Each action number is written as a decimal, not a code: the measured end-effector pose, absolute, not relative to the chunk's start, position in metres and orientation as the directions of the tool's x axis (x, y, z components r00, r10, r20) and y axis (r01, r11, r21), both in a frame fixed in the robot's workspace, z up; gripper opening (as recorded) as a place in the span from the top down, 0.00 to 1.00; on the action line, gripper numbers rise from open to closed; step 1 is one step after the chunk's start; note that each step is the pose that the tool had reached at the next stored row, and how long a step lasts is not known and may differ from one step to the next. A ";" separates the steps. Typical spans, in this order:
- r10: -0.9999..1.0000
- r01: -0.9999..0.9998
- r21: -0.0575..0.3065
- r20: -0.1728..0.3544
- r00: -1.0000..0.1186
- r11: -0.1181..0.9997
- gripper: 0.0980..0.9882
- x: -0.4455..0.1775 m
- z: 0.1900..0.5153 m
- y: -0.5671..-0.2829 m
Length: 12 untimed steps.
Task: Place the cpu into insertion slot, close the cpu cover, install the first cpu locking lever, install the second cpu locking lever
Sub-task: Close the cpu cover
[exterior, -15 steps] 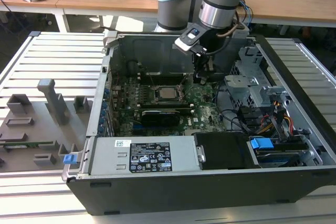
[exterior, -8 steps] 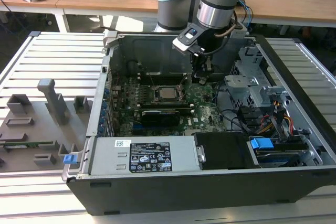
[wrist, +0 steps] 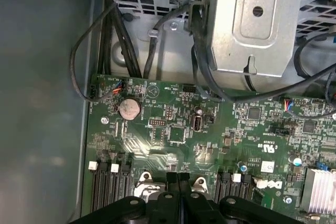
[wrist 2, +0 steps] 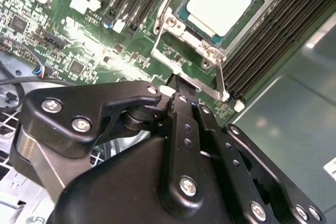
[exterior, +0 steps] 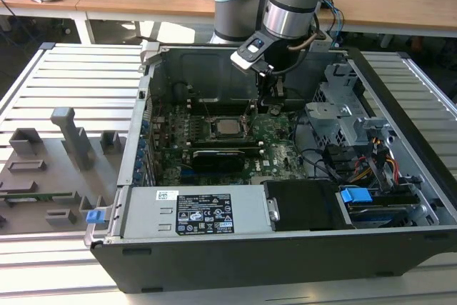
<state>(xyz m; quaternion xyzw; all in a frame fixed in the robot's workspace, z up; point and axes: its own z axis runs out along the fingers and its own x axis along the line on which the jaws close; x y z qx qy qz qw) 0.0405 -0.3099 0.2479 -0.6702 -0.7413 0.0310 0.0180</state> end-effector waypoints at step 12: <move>0.995 0.993 -0.070 -0.015 -0.101 0.100 0.99 0.027 0.248 -0.310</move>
